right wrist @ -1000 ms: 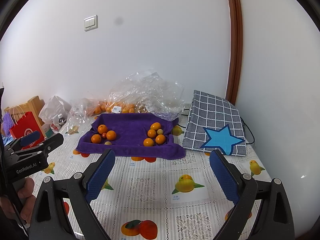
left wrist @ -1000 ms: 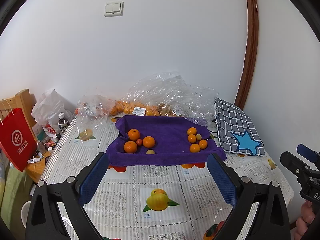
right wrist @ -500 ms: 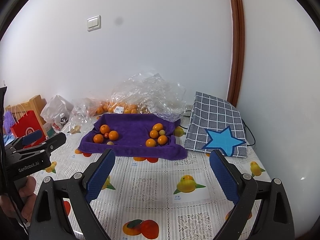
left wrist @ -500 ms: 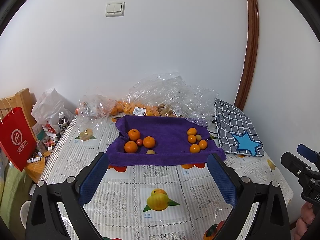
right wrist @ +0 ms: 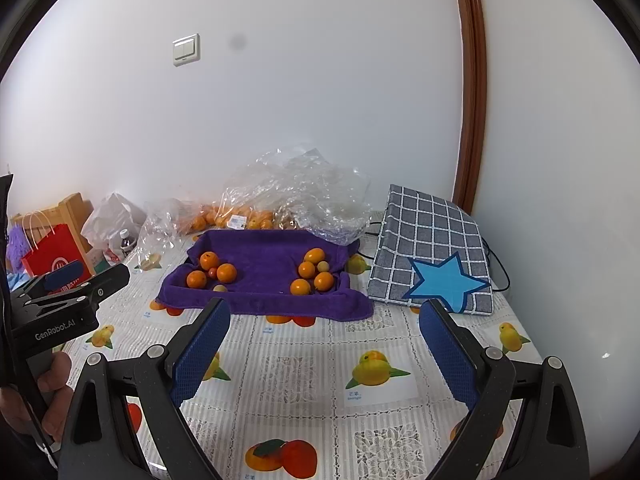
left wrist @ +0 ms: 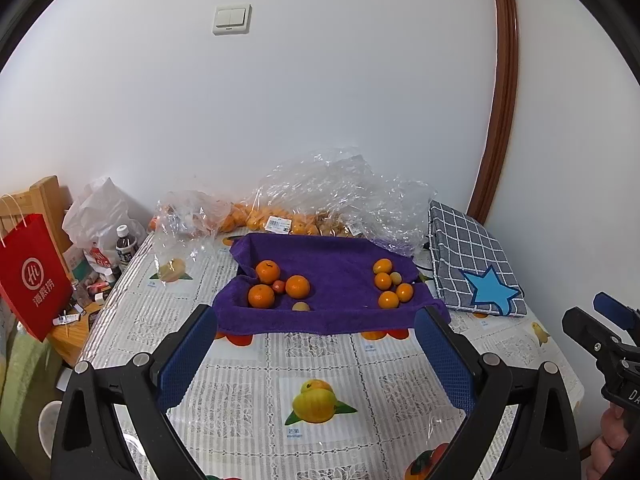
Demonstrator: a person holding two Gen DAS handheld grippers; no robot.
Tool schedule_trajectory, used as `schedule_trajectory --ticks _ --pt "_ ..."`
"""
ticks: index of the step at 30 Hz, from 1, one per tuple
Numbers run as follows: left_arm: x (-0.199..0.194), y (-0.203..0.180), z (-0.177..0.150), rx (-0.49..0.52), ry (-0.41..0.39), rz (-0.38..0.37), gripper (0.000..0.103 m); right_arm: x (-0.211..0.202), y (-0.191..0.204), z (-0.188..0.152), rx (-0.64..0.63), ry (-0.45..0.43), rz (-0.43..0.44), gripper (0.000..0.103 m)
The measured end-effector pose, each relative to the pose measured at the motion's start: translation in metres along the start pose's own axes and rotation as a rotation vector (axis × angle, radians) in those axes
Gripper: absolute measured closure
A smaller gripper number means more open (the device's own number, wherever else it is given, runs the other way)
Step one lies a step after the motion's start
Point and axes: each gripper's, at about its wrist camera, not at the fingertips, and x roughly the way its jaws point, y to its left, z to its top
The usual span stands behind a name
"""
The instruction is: Organize fruits
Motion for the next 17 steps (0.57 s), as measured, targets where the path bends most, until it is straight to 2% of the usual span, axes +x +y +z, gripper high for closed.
schedule_trajectory --ticks 14,17 --pt "0.0037 -0.0034 -0.0008 -0.006 0.004 0.01 0.003 -0.0011 -0.0001 -0.0001 0.003 -0.006 0.001 0.008" --pt "0.0074 -0.0046 0.0008 0.005 0.006 0.037 0.003 -0.0009 0.0006 -0.0003 0.003 -0.01 0.013 0.008"
